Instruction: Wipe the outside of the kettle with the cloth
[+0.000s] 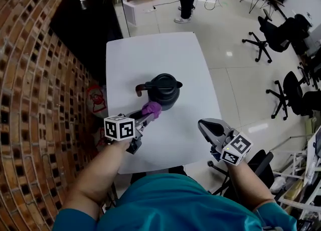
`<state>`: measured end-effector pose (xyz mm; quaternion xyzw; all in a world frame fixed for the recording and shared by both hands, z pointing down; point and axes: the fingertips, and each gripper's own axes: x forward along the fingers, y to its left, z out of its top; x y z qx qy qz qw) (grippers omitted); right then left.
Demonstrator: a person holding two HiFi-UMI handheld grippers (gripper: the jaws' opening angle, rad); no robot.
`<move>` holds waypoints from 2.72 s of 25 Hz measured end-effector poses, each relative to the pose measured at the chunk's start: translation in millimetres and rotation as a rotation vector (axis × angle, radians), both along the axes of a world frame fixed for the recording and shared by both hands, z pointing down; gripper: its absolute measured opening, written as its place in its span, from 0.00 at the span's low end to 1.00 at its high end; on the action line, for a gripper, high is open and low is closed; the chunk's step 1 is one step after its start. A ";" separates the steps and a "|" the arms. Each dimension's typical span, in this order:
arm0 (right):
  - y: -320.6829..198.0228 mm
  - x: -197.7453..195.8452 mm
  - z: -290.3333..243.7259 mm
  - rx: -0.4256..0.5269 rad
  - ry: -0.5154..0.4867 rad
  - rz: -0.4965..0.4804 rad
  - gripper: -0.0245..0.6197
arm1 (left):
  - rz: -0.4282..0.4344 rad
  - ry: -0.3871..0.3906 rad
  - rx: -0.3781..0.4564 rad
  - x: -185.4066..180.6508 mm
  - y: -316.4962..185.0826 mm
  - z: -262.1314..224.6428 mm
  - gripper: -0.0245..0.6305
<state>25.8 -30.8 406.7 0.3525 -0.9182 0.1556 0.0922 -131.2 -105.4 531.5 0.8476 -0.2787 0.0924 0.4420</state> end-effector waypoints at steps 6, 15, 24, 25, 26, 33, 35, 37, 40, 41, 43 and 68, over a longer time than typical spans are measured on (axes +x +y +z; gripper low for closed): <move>-3.3 2.2 8.9 -0.025 0.018 0.002 0.04 | -0.045 -0.077 -0.074 -11.7 -13.3 57.6 0.25; -1.3 -6.7 -1.1 -0.012 0.034 -0.027 0.04 | 0.006 -0.303 0.371 -38.1 -31.0 7.4 0.25; -0.2 -4.7 19.0 -0.080 0.067 -0.023 0.04 | 0.119 -0.421 0.456 -17.9 -46.5 57.2 0.25; -1.2 -5.3 20.6 -0.084 0.071 -0.024 0.04 | 0.140 -0.438 0.460 -17.9 -47.4 64.9 0.25; -2.6 -6.2 21.2 -0.086 0.074 -0.026 0.04 | 0.160 -0.450 0.464 -18.6 -48.6 69.8 0.25; -4.2 -14.1 13.4 -0.082 0.081 -0.046 0.04 | 0.259 -0.389 0.582 -33.1 -43.9 42.9 0.24; -5.0 -15.6 12.4 -0.086 0.075 -0.045 0.04 | 0.280 -0.350 0.594 -28.0 -33.3 33.8 0.24; -6.7 -18.1 12.7 -0.091 0.068 -0.045 0.04 | 0.285 -0.314 0.605 -22.8 -24.0 20.8 0.24; -9.1 -19.9 11.4 -0.087 0.065 -0.047 0.04 | 0.215 -0.285 0.619 -31.1 -25.3 -5.5 0.24; -10.4 -19.7 10.2 -0.085 0.064 -0.046 0.04 | 0.182 -0.282 0.625 -36.3 -29.0 -15.2 0.24; -12.6 -19.2 8.2 -0.082 0.061 -0.045 0.04 | 0.154 -0.284 0.642 -40.6 -33.9 -31.7 0.24; -23.8 -49.7 -16.0 -0.031 0.078 -0.020 0.04 | 0.260 -0.332 0.684 -68.6 -56.9 -72.4 0.24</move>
